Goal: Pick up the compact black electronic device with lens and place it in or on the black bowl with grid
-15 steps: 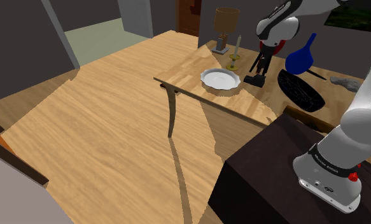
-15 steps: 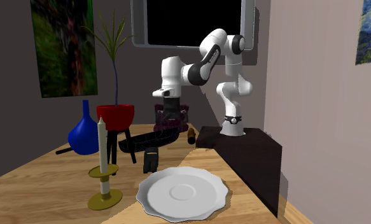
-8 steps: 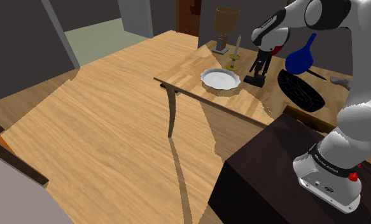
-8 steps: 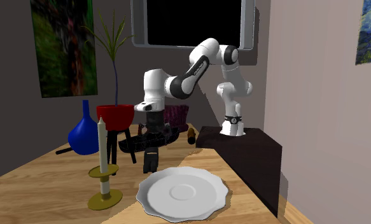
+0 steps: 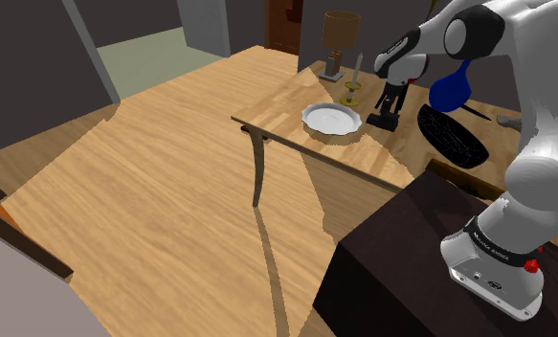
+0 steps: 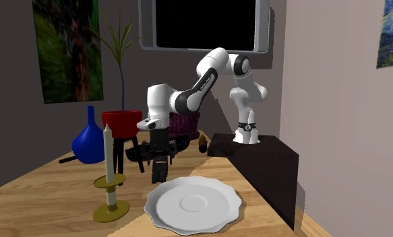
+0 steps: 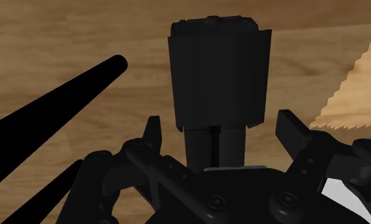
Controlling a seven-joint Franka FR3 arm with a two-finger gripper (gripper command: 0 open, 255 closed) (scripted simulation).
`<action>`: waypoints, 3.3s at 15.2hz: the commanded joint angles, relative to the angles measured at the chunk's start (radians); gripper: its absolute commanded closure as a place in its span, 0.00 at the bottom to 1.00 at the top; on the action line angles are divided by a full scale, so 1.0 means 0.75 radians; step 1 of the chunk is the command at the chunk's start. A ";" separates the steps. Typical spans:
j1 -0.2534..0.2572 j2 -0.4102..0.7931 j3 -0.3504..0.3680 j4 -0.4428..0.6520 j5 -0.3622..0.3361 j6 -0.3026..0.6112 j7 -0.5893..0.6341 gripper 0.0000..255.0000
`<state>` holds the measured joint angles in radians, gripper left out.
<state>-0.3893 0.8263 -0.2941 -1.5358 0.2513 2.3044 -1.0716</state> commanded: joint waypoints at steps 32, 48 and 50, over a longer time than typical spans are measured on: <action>0.019 -0.127 -0.031 -0.022 -0.033 -0.108 0.014 1.00; 0.041 -0.281 -0.069 0.026 -0.082 -0.306 0.037 1.00; 0.042 -0.296 -0.073 0.038 -0.088 -0.333 0.040 1.00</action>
<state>-0.3591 0.6120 -0.3469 -1.5103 0.1881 2.0648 -1.0432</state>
